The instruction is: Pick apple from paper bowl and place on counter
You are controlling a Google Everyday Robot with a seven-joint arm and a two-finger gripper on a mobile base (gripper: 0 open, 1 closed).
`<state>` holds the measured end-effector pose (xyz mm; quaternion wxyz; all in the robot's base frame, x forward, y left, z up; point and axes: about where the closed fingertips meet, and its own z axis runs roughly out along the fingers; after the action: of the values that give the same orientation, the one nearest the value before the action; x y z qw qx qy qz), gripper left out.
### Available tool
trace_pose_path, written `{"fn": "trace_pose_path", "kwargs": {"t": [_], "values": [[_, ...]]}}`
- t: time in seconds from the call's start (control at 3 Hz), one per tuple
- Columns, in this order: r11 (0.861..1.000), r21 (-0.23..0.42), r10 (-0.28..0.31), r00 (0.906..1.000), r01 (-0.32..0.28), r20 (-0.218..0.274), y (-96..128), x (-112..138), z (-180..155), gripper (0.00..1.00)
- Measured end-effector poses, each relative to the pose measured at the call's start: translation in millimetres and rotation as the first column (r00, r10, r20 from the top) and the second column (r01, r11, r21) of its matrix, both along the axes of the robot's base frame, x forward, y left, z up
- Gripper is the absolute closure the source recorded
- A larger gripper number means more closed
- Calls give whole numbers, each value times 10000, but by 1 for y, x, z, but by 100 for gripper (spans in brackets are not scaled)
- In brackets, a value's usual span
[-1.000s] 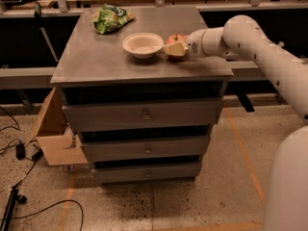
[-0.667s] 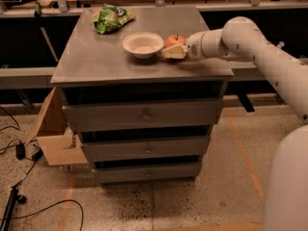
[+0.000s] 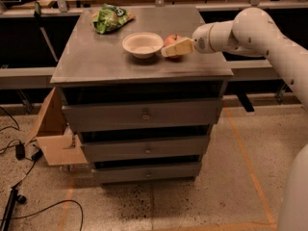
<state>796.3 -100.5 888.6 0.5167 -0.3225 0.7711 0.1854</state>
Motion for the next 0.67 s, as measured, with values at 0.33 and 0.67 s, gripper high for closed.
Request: {"fn": "trace_pose_path", "kwargs": {"t": [0.33,0.67], "values": [[9998,182,-11,9993,4,366,-26,-23,24,0],[9982,477,-396,9956,356,850,-80,-64,49,0]]}}
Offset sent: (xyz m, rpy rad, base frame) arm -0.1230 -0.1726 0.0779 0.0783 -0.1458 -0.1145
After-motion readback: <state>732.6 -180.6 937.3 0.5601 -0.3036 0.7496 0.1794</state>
